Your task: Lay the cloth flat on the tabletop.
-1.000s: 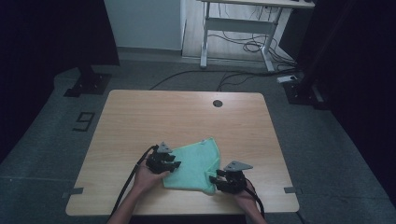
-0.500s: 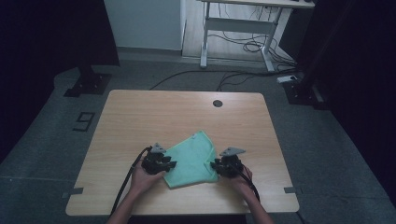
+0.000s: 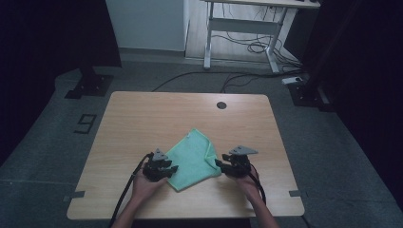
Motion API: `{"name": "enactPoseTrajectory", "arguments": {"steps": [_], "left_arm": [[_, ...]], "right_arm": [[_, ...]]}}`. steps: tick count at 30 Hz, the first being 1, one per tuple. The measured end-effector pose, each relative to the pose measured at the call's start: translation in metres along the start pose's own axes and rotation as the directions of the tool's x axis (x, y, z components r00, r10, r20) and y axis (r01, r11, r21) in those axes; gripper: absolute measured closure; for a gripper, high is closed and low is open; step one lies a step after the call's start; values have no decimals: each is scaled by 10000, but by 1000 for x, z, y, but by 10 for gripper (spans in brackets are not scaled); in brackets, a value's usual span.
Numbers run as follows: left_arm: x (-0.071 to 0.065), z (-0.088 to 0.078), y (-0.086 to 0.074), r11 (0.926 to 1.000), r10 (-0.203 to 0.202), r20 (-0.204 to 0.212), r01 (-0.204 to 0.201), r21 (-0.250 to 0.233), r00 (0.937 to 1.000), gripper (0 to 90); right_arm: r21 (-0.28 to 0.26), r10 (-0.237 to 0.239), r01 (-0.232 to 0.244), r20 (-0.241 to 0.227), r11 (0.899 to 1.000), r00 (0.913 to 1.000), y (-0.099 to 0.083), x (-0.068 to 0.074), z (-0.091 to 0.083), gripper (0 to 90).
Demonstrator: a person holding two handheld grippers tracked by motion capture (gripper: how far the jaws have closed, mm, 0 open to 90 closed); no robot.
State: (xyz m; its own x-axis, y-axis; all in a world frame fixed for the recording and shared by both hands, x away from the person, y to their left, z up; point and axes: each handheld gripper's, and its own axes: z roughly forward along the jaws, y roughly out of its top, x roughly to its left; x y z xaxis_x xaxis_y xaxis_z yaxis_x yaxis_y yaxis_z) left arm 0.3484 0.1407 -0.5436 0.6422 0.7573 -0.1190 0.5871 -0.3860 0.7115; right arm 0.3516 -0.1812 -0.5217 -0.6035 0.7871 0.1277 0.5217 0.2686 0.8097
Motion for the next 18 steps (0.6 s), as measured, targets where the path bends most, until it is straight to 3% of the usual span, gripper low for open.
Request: {"name": "enactPoseTrajectory", "arguments": {"steps": [3,8,13,18], "left_arm": [[-2,0,0,10000,32,-34,-32,22,10000,592],[-3,-2,-3,10000,60,-32,-60,-35,10000,592],[-1,-6,-7,10000,3,147,-2,-84,9999,598],[0,-9,-10,9999,-49,271,52,-118,9996,602]], "right_arm": [[161,-70,69,77,9998,9999,-11,9,-6,523],[384,-50,34,432,9993,9991,-20,15,4,538],[704,-359,301,827,9971,9959,-19,18,13,783],[736,-528,476,704,9962,9961,-12,17,3,841]]}}
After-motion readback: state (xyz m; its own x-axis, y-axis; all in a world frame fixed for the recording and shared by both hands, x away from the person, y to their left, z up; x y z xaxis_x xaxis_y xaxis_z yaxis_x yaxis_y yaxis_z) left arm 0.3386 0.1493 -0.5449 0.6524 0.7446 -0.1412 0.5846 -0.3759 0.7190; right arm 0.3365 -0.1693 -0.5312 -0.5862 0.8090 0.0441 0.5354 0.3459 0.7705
